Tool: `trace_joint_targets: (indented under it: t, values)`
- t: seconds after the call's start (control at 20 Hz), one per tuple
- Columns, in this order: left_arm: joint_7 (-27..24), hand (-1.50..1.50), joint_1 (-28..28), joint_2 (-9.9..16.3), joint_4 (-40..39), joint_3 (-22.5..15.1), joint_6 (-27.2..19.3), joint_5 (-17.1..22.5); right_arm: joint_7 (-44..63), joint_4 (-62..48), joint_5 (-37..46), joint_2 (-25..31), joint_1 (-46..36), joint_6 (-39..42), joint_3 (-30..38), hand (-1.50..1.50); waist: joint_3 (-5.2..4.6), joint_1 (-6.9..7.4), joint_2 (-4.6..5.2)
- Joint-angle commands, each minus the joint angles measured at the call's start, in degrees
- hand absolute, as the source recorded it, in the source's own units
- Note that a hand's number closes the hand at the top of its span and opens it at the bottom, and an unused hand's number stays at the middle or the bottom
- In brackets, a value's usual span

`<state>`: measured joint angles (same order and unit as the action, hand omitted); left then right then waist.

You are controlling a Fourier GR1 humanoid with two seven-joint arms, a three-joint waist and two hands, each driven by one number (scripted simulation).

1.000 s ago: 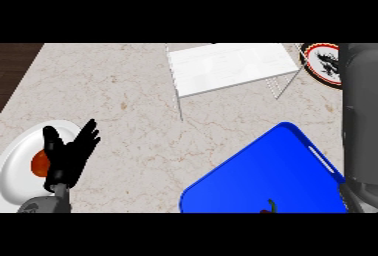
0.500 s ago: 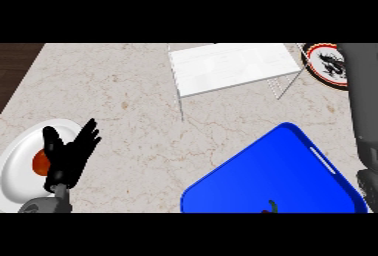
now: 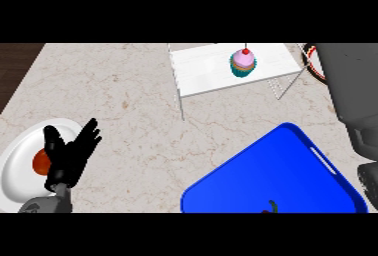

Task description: Pick the cupcake from the tray and place it in the tiered shelf

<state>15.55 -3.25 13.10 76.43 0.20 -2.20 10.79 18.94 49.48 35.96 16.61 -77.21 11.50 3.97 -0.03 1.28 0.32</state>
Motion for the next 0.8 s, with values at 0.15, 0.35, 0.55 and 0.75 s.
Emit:
trace_joint_targets:
  t: [0.15, 0.35, 0.55, 0.75]
  values:
    - [-0.4, 0.00, -1.3, -2.1, -0.9, -0.8, -2.2, -2.5, -8.5, -10.4, 1.9, -0.9, -2.6, -6.8, 1.3, 1.50, 0.00, 0.01, 0.09]
    - [1.0, 0.00, -0.5, -2.4, 1.4, -1.3, -1.9, -2.4, -11.3, -15.0, 1.4, -0.4, -5.5, -6.3, 2.5, 1.50, 0.01, 0.15, 0.05]
    - [-1.6, 0.00, 0.6, -0.5, -2.1, 1.3, 1.4, -0.8, -12.3, -18.0, 2.3, -0.4, -7.7, -6.5, 2.4, 1.50, -0.02, 0.17, 0.06]
    - [-0.5, 0.00, 1.1, -0.5, 0.0, 1.2, 0.4, -1.6, -15.0, -20.0, 4.4, 0.0, -6.3, -7.2, 0.8, 1.50, -0.01, 0.12, 0.04]
